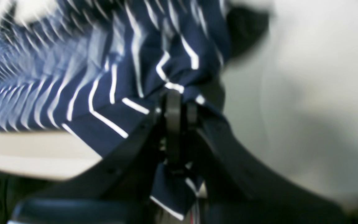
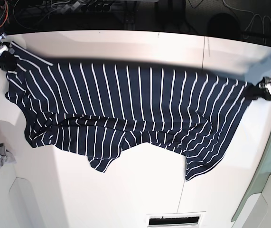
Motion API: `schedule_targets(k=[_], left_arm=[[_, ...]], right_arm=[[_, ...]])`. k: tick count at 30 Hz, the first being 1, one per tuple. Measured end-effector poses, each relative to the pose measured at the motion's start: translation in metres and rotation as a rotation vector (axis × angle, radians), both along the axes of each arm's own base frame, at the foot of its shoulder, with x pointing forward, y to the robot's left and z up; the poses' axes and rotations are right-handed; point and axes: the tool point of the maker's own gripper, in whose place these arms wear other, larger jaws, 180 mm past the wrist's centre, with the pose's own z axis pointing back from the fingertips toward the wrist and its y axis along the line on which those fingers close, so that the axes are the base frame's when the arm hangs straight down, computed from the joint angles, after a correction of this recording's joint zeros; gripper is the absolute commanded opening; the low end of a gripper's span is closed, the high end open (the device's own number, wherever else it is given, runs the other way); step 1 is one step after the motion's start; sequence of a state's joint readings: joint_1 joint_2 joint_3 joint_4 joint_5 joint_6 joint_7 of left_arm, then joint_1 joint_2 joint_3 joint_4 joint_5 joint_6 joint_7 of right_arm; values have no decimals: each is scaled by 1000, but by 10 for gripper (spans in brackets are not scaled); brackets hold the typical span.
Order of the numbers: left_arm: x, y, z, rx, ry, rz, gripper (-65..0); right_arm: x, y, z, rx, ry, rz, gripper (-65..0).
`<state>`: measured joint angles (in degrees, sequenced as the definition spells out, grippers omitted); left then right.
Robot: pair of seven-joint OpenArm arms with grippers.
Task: Layout the t-shirt on the table in an organized manner, then fold the t-shirt properly
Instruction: 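Swing the held shirt up and lay it flat between both grippers, then release the shirt with the right gripper and regrasp its hem corner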
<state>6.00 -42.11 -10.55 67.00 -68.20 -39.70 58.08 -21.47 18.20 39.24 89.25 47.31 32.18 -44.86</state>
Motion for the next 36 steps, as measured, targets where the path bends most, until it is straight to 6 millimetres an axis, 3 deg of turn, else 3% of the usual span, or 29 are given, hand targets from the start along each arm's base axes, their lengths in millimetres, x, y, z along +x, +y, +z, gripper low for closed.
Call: schedule_targets(k=[3,5,7,9,12,16,20,23,25,29,34,36], left_arm=[[-12,-2,-11,13,37,-8,-650],[-4,-3,-5,-1,3,4,-650],[-5,-3,-5,-6,1,9,-567],[-16,-4,-12,-3,35,4,-482],[-20,-6,-16,-6,46,2,-412],[-7,-4,-7,-9,8,9,-409],[-10,-7,-8,-30,15,14,-409],[6,-11,5,-74,-42,34,-409],[24,-13,17,-85,-97,38,-409],[46,-19,31,-105,-159,40,-409],[58,-37,31,-138,-184,36,-409],[65,-34,27,-88,-209,41,-409]], right_arm=[[-2,0,-3,-1,11,0,-650],[5,-1,2,-3,-17,-6,-529],[4,-3,2,-19,-18,-4,-403],[-4,-5,-3,-36,12,0,-350],[-8,-9,-3,-38,14,-15,-351],[16,-31,20,-58,-94,-87,-351],[28,-60,44,-96,-177,-173,-351],[45,-65,56,-103,-240,-192,-354],[66,-59,65,-116,-282,-168,-402],[95,-47,63,-134,-295,-135,-650],[125,-10,29,-115,-236,-29,-650],[142,9,14,-116,-228,23,-650]])
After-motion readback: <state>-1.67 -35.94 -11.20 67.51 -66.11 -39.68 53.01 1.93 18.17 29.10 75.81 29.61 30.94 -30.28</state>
